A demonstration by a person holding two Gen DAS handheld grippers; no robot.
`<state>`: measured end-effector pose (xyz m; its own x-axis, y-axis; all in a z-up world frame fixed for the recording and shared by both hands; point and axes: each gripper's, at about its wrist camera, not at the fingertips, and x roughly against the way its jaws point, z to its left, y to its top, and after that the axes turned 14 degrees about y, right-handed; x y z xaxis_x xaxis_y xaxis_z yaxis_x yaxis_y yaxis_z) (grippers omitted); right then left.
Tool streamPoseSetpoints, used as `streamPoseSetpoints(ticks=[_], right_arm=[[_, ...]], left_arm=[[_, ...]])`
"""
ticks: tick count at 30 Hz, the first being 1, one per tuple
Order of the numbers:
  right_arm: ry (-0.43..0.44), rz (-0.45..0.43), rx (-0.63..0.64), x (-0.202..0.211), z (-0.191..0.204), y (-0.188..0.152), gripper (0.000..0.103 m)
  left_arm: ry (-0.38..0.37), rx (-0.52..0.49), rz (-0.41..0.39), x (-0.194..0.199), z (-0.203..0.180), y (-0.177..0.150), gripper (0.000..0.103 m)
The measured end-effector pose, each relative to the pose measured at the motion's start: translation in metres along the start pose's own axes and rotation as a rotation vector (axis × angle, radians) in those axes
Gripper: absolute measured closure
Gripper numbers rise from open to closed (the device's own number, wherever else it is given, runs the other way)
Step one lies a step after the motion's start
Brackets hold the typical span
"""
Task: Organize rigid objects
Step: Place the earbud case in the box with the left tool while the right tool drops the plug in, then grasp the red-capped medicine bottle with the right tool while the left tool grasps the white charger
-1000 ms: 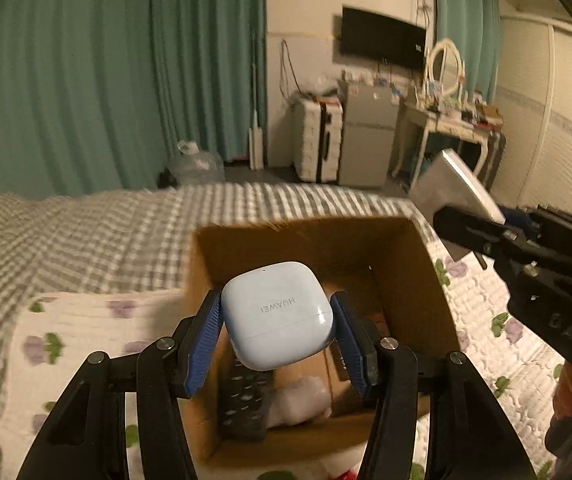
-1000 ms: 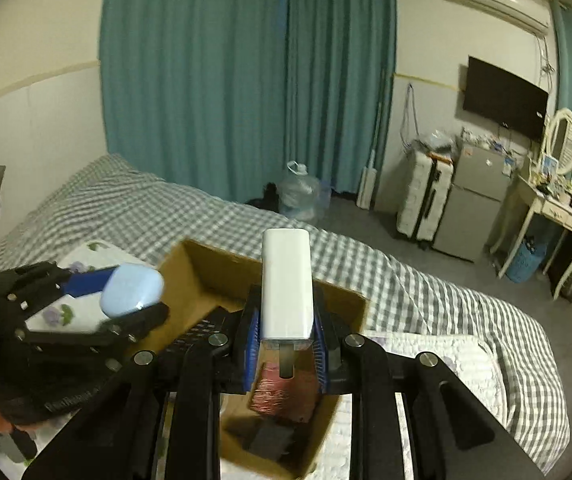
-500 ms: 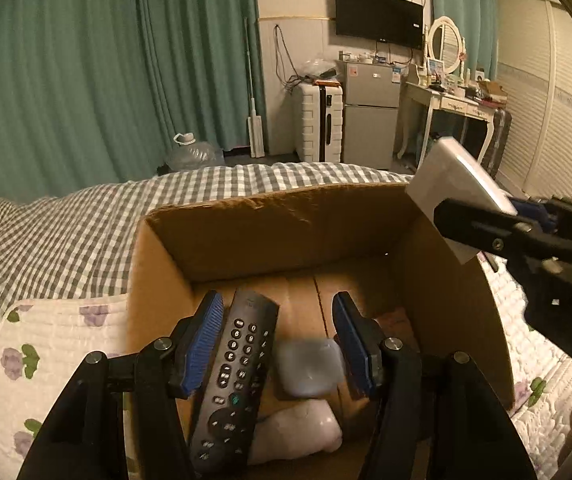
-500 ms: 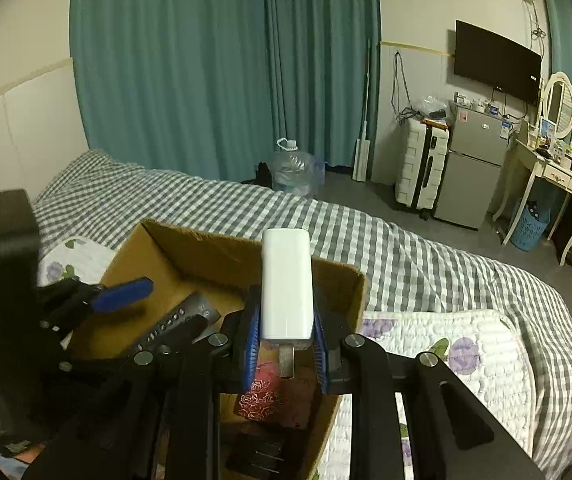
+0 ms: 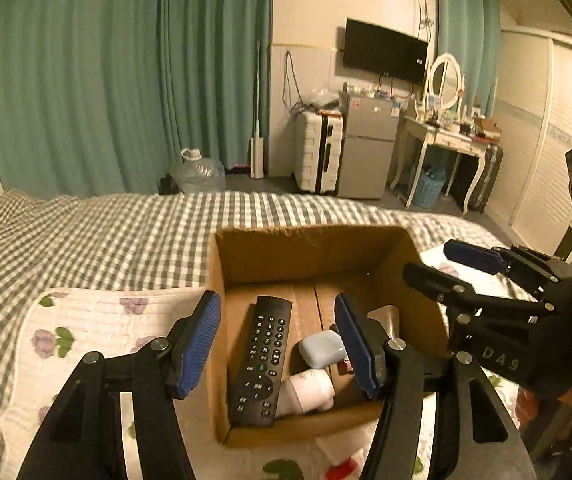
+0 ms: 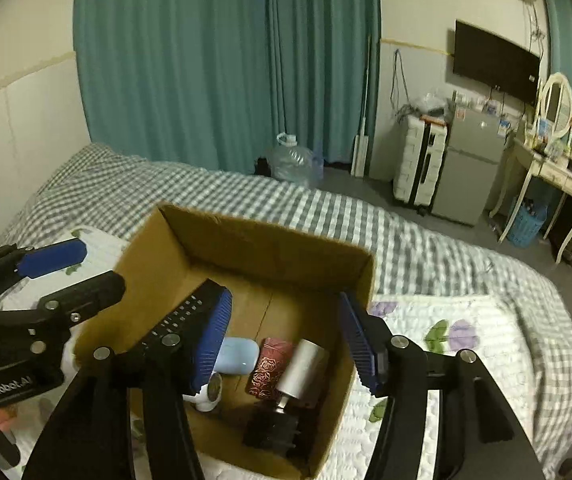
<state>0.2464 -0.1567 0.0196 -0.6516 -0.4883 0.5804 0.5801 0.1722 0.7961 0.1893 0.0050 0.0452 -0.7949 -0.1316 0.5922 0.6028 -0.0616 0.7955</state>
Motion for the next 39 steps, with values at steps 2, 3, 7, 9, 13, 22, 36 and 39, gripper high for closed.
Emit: streamPoseSetpoints(ticks=[2,3,7,9,13,22,36,39], right_arm=[[-0.005,-0.024,0.022,0.018,0.01,0.003,0.047],[-0.009,-0.036,0.026,0.026,0.015,0.004,0.047],[-0.017,-0.08,0.028,0.06,0.038,0.003,0.04],[-0.026,-0.087,0.043,0.07,0.052,-0.001,0.04],[-0.075,-0.069,0.021,0.077,0.069,-0.023,0.039],[-0.036,0.113,0.032,0.036,0.08,-0.113,0.039],[0.07,0.398,0.04,-0.049,0.079,-0.187,0.041],[0.096,0.398,0.031,-0.048,0.077,-0.188,0.067]], left_arm=[[0.0,0.003,-0.013,0.019,0.01,-0.001,0.04],[0.002,0.002,-0.015,0.024,0.013,-0.002,0.039],[0.047,0.003,-0.011,0.05,0.03,-0.01,0.038],[0.064,0.014,-0.009,0.058,0.043,-0.019,0.038],[0.122,0.024,0.002,0.062,0.061,-0.043,0.038],[0.132,0.073,0.117,0.031,0.056,-0.131,0.038],[0.148,-0.001,0.204,-0.005,0.037,-0.165,0.038],[0.156,-0.014,0.207,-0.004,0.034,-0.166,0.038]])
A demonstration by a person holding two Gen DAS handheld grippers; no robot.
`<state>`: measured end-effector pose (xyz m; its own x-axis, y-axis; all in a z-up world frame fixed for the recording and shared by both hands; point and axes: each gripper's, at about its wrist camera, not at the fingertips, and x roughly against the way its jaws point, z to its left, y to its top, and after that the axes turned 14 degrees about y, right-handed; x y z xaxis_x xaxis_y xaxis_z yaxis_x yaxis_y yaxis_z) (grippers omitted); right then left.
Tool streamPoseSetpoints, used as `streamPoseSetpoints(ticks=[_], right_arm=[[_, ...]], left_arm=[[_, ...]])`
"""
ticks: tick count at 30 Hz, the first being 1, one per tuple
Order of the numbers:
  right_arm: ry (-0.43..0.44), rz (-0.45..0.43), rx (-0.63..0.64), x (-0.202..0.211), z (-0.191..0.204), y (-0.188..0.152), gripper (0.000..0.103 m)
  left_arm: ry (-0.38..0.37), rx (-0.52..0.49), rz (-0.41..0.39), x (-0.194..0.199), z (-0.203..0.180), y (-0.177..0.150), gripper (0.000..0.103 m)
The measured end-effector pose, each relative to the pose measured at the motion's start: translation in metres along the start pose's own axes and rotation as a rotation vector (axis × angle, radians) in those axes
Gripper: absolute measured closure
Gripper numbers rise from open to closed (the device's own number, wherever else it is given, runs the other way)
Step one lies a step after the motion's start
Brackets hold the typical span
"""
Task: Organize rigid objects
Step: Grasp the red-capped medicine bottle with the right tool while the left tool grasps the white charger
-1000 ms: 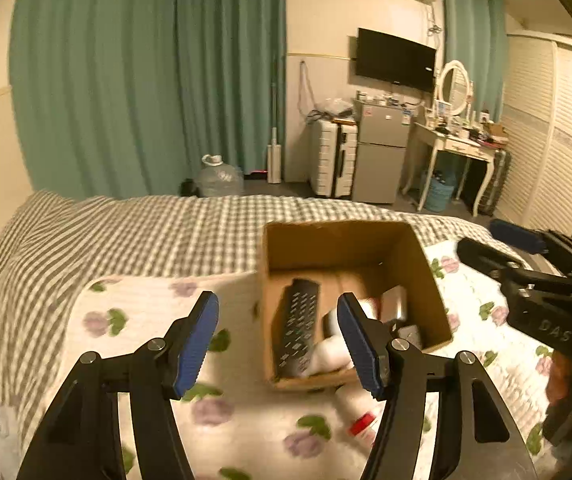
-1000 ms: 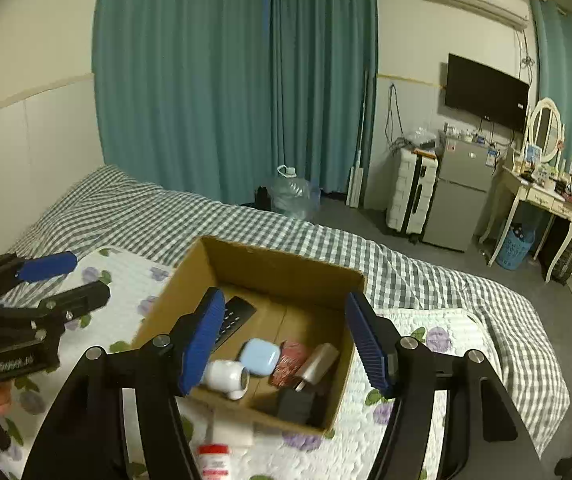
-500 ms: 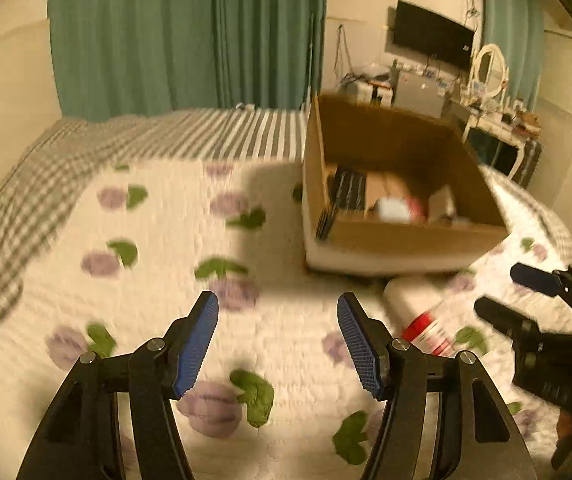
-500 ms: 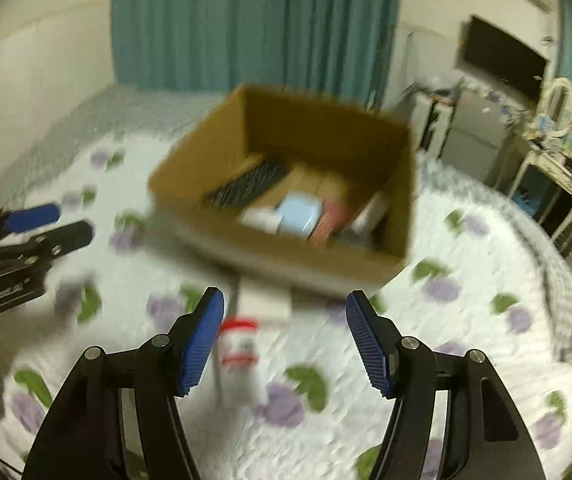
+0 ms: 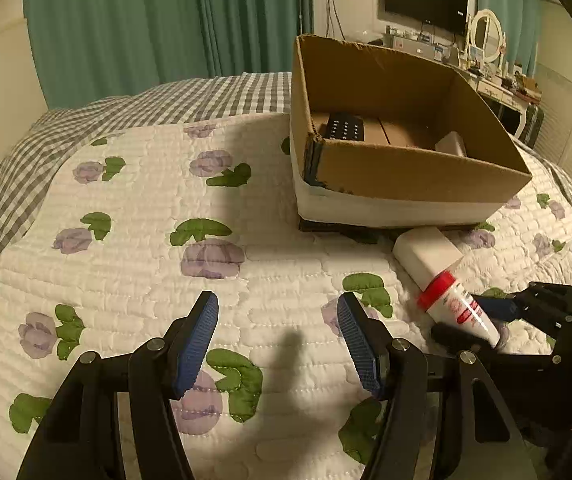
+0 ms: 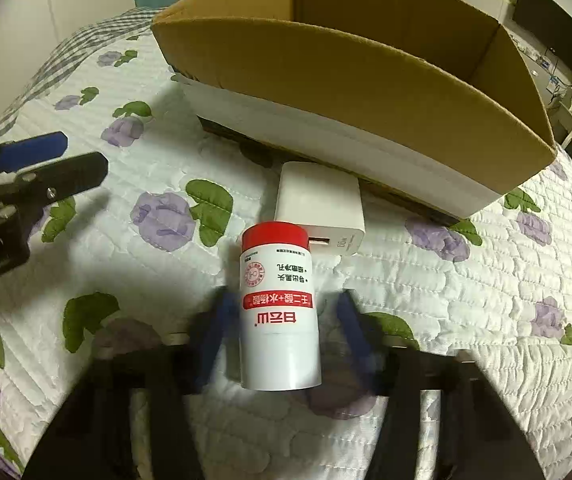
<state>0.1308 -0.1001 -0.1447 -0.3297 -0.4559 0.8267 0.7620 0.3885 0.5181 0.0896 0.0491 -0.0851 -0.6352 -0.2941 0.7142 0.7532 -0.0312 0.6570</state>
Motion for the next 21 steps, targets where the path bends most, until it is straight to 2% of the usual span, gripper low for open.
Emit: streamPoseSetpoints(ticks=[6,14,21], right_arm=[[-0.003,-0.053,-0.014,0.029,-0.011,-0.008,0.067],[-0.125,-0.137,-0.102,0.071,-0.051,-0.008,0.067],[-0.159,-0.165,-0.176,0.081,-0.081,-0.004,0.067]], left_arm=[[0.0,-0.026,0.014,0.006,-0.016,0.0,0.038],[-0.087,-0.048,0.05,0.004,-0.068,0.01,0.038],[-0.153,-0.048,0.066,-0.008,-0.111,0.022,0.038]])
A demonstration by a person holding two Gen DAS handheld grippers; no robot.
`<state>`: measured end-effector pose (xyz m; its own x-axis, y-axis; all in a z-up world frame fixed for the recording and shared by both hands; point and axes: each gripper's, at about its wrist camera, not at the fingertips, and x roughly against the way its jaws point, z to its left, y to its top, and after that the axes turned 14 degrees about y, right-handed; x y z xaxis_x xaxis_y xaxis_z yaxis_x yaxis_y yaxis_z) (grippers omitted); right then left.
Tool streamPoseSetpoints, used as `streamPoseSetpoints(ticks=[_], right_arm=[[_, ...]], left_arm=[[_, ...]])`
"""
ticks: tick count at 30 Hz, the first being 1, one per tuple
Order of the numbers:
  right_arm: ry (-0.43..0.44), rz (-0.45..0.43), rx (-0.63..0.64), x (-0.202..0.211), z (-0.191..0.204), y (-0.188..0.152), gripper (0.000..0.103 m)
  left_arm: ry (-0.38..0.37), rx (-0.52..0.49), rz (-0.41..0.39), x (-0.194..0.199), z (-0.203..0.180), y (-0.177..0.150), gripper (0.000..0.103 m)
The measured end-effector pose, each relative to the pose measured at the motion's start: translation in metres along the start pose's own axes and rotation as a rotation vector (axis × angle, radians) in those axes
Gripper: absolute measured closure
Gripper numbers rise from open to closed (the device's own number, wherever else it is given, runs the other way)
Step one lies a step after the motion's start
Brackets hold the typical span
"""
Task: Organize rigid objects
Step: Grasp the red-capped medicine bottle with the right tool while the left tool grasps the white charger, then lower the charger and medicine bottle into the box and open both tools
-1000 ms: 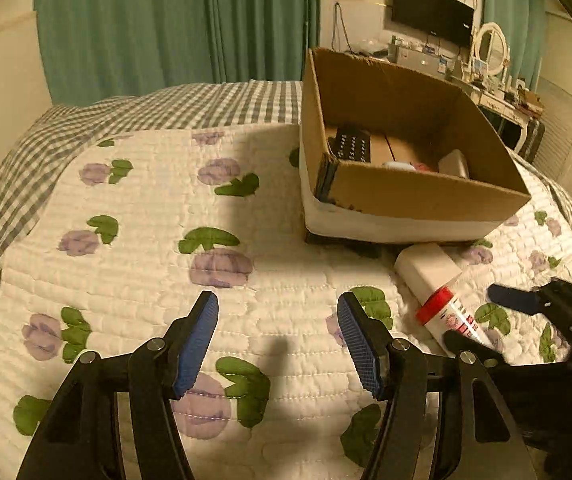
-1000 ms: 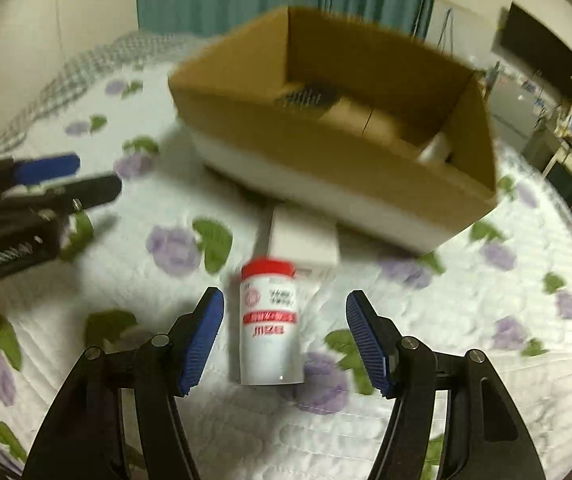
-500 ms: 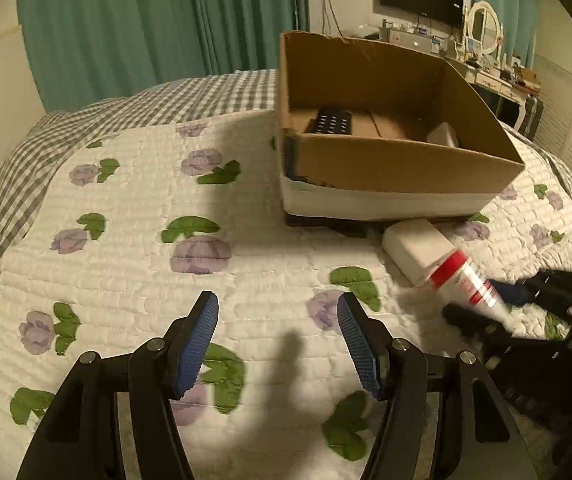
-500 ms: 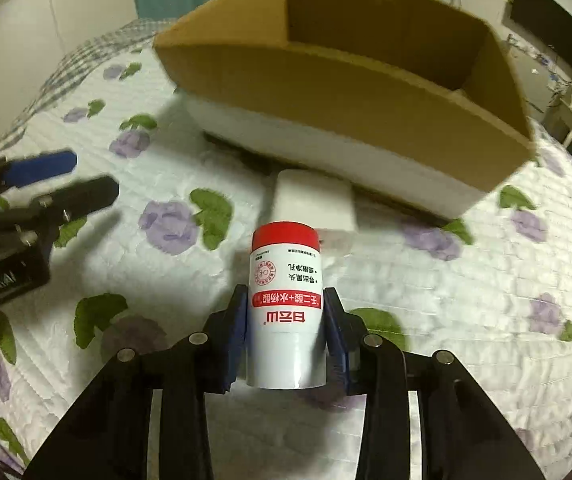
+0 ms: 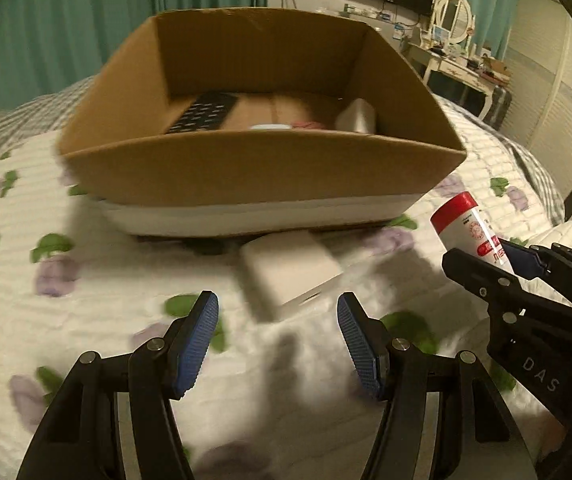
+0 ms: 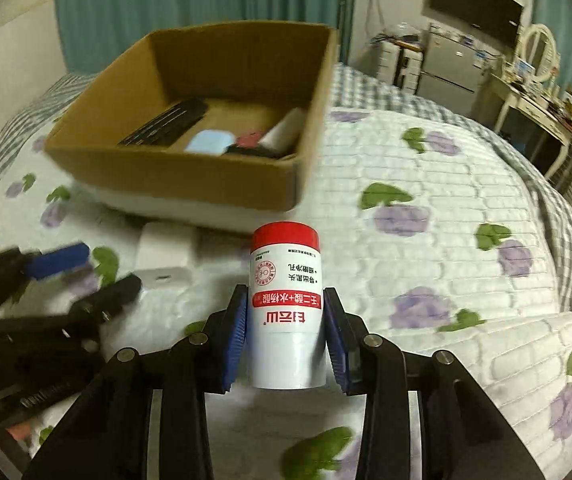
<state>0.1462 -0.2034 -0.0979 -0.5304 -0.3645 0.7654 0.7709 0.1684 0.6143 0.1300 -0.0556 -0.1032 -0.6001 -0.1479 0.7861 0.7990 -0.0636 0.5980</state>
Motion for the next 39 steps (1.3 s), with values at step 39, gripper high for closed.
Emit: streamPoseSetpoints(ticks=[39], right_arm=[[-0.02,-0.103,0.043,0.04,0.01,0.019,0.067]], left_arm=[[-0.067,0.031,0.026,0.048,0.037,-0.032,0.047]])
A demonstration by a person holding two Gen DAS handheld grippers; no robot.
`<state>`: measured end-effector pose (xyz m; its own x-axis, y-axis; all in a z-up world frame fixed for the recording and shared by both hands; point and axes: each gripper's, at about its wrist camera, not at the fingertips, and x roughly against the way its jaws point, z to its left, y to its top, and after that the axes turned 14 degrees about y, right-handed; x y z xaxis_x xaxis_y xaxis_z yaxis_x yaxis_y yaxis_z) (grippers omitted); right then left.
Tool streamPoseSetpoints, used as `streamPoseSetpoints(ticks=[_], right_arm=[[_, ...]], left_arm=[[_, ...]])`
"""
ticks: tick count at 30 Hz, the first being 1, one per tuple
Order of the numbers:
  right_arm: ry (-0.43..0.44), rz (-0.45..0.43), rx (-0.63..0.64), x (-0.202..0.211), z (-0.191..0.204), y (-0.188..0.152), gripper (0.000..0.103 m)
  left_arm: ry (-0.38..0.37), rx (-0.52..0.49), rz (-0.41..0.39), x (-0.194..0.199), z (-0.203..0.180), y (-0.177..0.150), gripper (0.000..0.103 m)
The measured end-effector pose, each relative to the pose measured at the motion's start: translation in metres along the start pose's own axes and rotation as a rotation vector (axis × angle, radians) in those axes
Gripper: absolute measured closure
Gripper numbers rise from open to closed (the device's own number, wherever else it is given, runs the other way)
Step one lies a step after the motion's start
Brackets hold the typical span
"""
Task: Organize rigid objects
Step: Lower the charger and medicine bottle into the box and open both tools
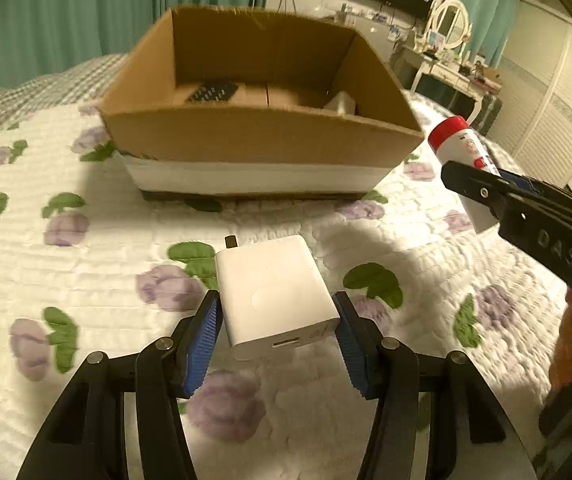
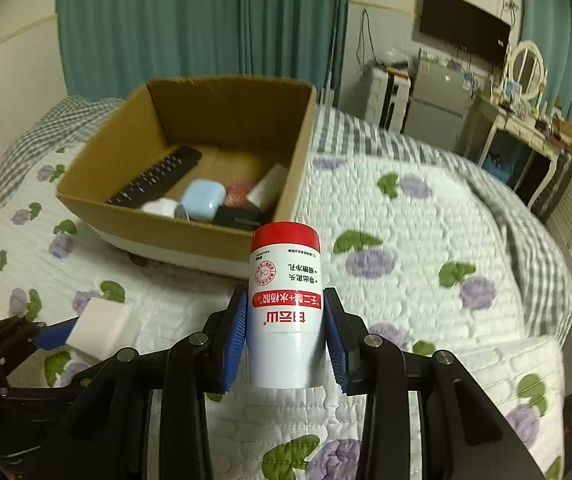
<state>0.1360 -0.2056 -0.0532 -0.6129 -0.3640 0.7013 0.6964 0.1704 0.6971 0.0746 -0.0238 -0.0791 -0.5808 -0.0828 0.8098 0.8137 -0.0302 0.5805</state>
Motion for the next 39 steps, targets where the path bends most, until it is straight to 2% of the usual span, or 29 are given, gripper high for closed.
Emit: streamPoseSetpoints(ticks=[11,16,19,24,27,32,39], right_arm=[[0.015,-0.081,0.014,0.041,0.012,0.027,0.067],[0.034,-0.138,0.056,0.06,0.022,0.059,0.067],[0.046,-0.176,0.087,0.065,0.027,0.088,0.067],[0.071,-0.236,0.126,0.055,0.029,0.133,0.067],[0.085,-0.254,0.129,0.045,0.024,0.148,0.067],[0.09,-0.237,0.125,0.018,0.01,0.156,0.067],[0.104,-0.21,0.1,-0.01,-0.001,0.158,0.067]], left_arm=[[-0.03,0.036,-0.147,0.052,0.013,0.044,0.048],[-0.051,0.042,-0.217,0.075,0.018,0.078,0.05],[-0.038,0.034,-0.258,0.075,0.018,0.099,0.05],[-0.034,0.03,-0.289,0.055,0.015,0.135,0.05],[-0.015,0.026,-0.291,0.04,0.01,0.153,0.05],[0.015,0.016,-0.298,0.012,0.004,0.178,0.05],[0.043,-0.009,-0.28,-0.02,-0.005,0.197,0.05]])
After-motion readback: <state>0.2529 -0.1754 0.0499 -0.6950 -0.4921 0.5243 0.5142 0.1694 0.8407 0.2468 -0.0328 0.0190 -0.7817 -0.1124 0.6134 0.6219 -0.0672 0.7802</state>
